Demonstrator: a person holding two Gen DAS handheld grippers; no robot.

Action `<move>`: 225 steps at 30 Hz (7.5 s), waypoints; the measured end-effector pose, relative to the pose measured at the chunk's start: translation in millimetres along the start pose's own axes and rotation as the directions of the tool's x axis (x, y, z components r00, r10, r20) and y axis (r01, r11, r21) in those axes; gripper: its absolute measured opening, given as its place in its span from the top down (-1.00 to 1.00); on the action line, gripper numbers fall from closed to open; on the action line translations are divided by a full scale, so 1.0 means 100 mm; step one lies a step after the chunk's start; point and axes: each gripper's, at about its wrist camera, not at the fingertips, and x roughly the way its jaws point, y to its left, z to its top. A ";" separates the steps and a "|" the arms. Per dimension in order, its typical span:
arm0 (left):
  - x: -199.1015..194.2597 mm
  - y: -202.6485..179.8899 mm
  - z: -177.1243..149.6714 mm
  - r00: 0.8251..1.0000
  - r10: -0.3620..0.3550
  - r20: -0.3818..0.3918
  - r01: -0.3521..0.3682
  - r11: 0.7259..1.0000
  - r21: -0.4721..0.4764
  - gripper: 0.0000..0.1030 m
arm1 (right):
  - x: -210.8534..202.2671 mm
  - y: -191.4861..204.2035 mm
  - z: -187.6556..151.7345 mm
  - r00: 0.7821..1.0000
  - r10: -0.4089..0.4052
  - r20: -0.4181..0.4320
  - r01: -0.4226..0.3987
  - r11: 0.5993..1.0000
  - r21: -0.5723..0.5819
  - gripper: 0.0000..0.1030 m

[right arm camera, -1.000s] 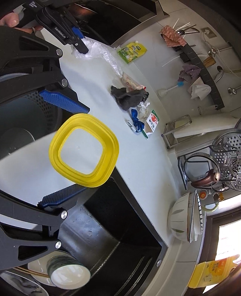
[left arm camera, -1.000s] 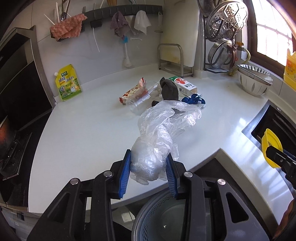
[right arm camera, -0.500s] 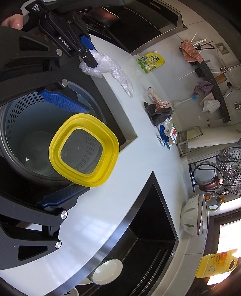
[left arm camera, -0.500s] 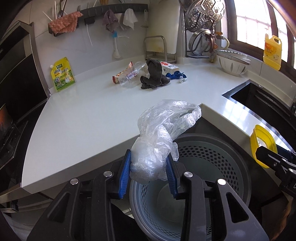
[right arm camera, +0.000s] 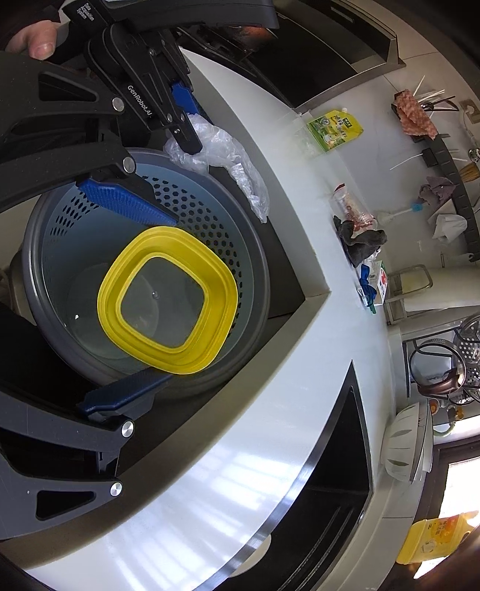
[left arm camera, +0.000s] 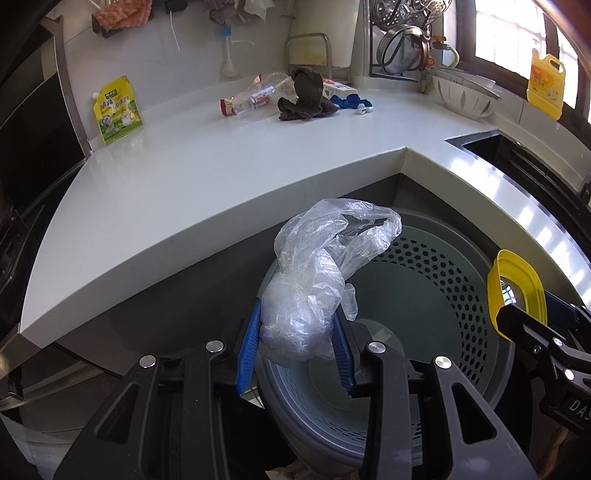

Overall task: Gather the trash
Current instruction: 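Carry the plastic bag and yellow container over the gray basket with both tools, then open both tools to drop the bag and container into the basket, then move both tools back over the counter toward the cloth and lanyard, then grasp the blue lanyard with the right tool while the left tool grasps the gray cloth, then carry the gray cloth and blue lanyard over the gray basket with both tools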

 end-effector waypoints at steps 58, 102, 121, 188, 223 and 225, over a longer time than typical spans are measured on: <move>-0.09 0.30 0.38 0.996 -0.023 0.089 0.031 0.996 -0.087 -0.84 | 0.00 0.05 0.49 0.997 0.053 0.057 -0.052 0.998 -0.021 -0.52; 0.98 0.75 2.23 0.990 0.023 0.137 -0.010 0.995 -0.100 -0.87 | 1.39 -0.09 2.47 0.999 0.053 0.000 -0.053 0.997 -0.050 -0.52; 1.24 0.67 2.34 0.996 0.004 0.092 0.008 0.992 -0.129 -0.87 | 2.23 -0.10 3.02 0.996 -0.014 -0.092 0.003 0.994 -0.113 -0.51; 0.67 -0.17 2.15 0.995 0.023 0.094 -0.014 0.995 -0.098 0.81 | 1.29 -0.80 2.77 0.991 0.101 0.093 -0.107 0.992 0.061 0.94; -0.12 0.21 0.27 0.998 -0.031 0.061 0.031 1.000 0.000 0.81 | -0.02 0.14 0.37 0.996 0.080 0.041 -0.080 0.997 -0.008 0.94; -0.12 0.22 0.22 0.998 -0.035 0.056 0.036 0.999 -0.004 0.81 | -0.02 0.15 0.31 0.996 0.081 0.040 -0.081 0.997 -0.011 0.94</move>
